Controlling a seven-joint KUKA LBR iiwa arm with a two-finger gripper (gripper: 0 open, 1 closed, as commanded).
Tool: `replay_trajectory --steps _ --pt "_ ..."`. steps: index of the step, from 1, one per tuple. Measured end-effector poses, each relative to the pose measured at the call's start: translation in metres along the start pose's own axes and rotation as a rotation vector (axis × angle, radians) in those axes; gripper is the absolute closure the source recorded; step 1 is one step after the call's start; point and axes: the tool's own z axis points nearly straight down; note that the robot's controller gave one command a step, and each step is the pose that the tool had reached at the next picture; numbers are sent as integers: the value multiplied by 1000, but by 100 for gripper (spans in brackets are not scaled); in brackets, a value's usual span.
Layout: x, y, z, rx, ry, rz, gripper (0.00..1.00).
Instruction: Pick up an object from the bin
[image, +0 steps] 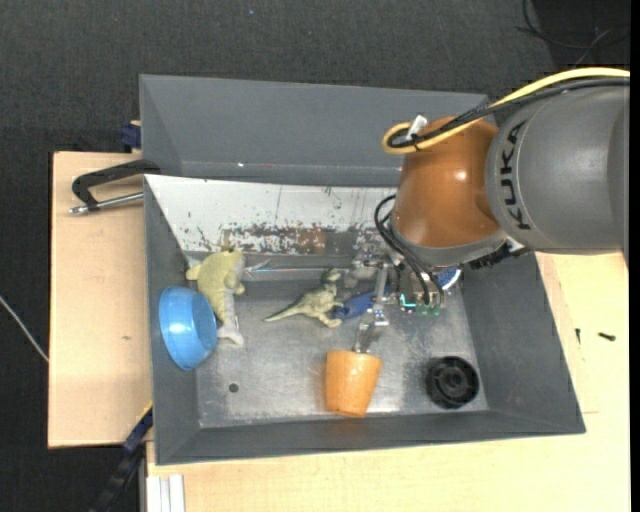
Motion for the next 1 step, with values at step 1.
replay_trajectory --steps 1 --pt "-35 -17 58 1 -15 -210 0"
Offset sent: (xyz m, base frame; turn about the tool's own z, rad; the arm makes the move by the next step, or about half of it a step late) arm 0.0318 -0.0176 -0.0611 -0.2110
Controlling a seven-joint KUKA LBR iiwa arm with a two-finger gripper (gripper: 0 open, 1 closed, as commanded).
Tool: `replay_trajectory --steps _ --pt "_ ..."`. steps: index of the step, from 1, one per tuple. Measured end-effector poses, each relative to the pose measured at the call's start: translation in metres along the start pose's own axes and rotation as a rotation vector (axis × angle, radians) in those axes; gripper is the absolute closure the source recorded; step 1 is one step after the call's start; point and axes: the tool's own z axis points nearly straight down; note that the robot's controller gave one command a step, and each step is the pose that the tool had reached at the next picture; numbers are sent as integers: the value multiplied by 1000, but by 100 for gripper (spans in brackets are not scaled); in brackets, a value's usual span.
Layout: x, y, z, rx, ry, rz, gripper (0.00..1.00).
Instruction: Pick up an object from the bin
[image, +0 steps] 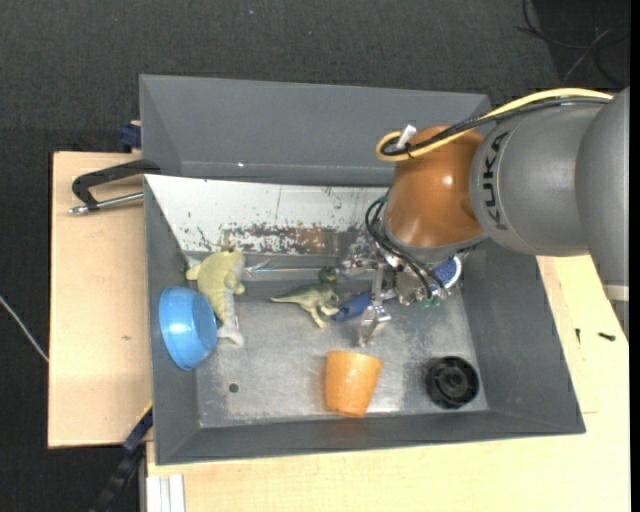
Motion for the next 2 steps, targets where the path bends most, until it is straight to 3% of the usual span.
replay_trajectory --steps 1,2 --pt "-2 1 -2 0 -7 0 100" --pt "62 -54 -209 4 -4 -263 100"
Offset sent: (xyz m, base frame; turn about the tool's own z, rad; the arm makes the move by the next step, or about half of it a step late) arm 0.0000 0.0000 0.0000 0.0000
